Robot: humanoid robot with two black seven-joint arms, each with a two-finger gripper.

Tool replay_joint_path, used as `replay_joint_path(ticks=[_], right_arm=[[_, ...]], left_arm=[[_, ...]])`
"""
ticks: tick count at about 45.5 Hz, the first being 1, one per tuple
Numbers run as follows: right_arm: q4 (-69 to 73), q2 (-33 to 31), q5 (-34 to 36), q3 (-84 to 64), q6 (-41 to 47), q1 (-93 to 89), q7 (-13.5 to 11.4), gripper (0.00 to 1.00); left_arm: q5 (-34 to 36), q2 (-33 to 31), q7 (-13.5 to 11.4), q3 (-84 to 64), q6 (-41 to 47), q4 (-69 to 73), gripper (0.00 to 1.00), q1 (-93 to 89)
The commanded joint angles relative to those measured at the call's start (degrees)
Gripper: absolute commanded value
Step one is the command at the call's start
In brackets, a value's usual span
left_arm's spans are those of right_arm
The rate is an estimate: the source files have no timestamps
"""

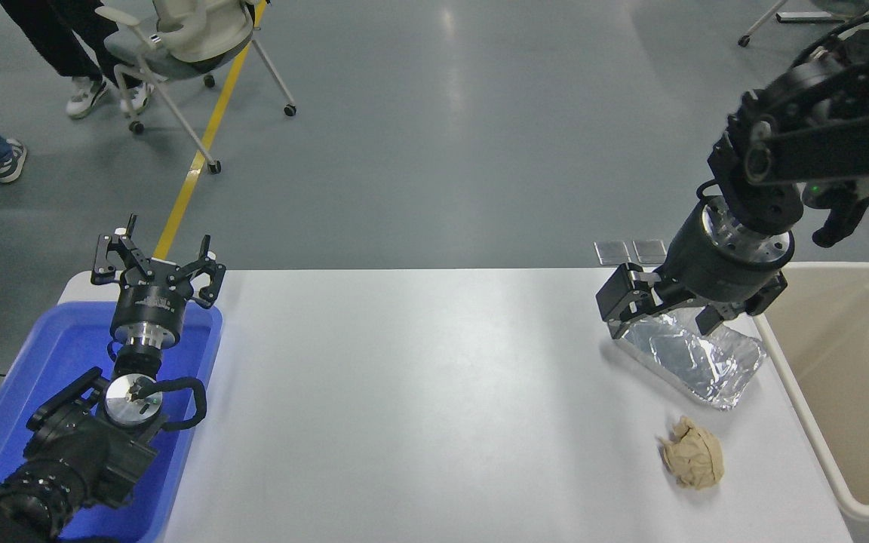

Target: Pick up foil plate and place in dustbin

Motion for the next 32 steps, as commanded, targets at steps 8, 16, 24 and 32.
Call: replay_joint_path(ticks=[8,16,24,32], right_arm=[[-14.59,-9.65,-7.73,3.01,-8.65,-16.63,-0.12,1.0],[-19.77,-11.15,-7.73,2.92,-16.21,-22.43,-0.12,1.0],[-26.8,-14.05,-7.46,2.84,-20.69,-29.2,-0.38,1.0],[-31.55,-15.89,-6.41,3.18,-23.77,-34.74,-0.74,1.0]], left_arm=[[0.01,0.0,0.0,0.0,-0.09,-0.01,0.99,0.01],[0.01,0.0,0.0,0.0,-0.09,-0.01,0.99,0.01],[0.01,0.0,0.0,0.0,-0.09,-0.01,0.99,0.01],[0.01,0.0,0.0,0.0,-0.09,-0.01,0.99,0.01]])
